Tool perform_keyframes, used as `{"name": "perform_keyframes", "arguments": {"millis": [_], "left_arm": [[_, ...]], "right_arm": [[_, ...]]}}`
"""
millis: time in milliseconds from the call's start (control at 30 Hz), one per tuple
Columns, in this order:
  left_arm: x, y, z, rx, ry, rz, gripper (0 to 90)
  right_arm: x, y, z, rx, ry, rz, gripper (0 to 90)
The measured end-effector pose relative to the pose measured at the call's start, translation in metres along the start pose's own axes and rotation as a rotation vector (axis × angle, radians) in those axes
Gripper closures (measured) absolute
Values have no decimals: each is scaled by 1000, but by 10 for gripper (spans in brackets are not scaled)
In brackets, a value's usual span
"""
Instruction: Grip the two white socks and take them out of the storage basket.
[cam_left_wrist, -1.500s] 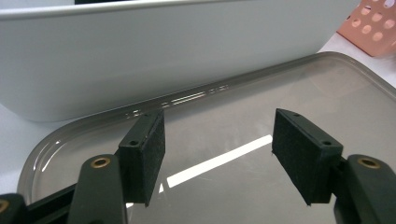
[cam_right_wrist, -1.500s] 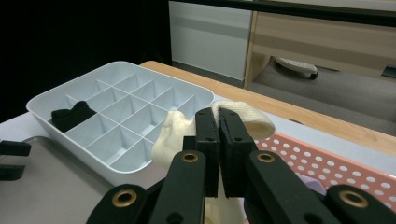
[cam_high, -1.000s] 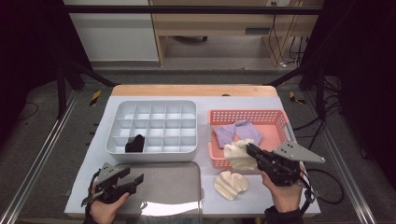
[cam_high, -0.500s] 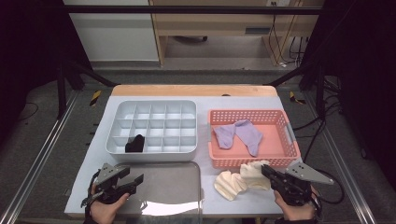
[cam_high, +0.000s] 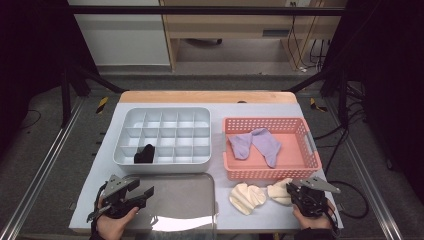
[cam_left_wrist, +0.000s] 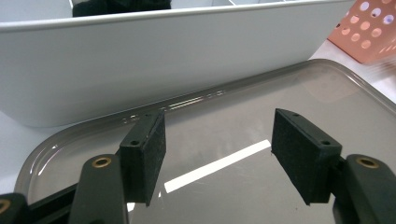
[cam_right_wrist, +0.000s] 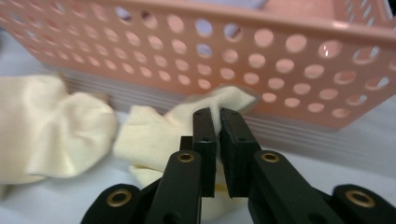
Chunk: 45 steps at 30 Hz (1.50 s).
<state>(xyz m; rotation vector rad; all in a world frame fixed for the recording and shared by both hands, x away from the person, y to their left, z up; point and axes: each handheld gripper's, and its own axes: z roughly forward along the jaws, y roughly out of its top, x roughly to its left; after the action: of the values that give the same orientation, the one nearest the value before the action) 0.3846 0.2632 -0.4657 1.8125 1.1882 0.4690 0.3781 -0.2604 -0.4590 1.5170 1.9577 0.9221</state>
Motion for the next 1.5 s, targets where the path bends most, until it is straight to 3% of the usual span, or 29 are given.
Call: {"name": "perform_keyframes", "arguments": {"millis": [100,200,367,533,667,800,833,933,1100,1333,1500], "left_arm": [[0,0,0,-3,-2,-4,356],[0,0,0,-2,-2,-5,359],[0,1,0,-1,-3,-8,360],[0,2,-1,-8,-4,-11,363],[-1,2,-2,-12,-5,-18,374],[-1,3,-3,-16,-9,-19,395],[-2,3,-3,-17,-10,-20,404],[-2,4,-3,-18,-10,-22,408],[-3,4,-4,-19,-12,-22,412],[-4,4,-5,-27,-12,-22,412],[-4,4,-5,-26,-12,-20,410]], "right_arm": [[-3,-1,5,7,-9,6,749],[-1,1,2,-9,3,9,721],[5,9,-12,-104,13,-7,662],[25,19,-25,-173,106,-43,685],[48,27,-26,-179,184,-99,718],[67,30,-21,-166,241,-143,752],[75,30,-17,-152,274,-150,764],[80,29,-14,-142,296,-153,774],[97,21,-1,-74,366,-190,827],[114,10,18,7,401,-222,837],[120,4,29,44,383,-253,786]]}}
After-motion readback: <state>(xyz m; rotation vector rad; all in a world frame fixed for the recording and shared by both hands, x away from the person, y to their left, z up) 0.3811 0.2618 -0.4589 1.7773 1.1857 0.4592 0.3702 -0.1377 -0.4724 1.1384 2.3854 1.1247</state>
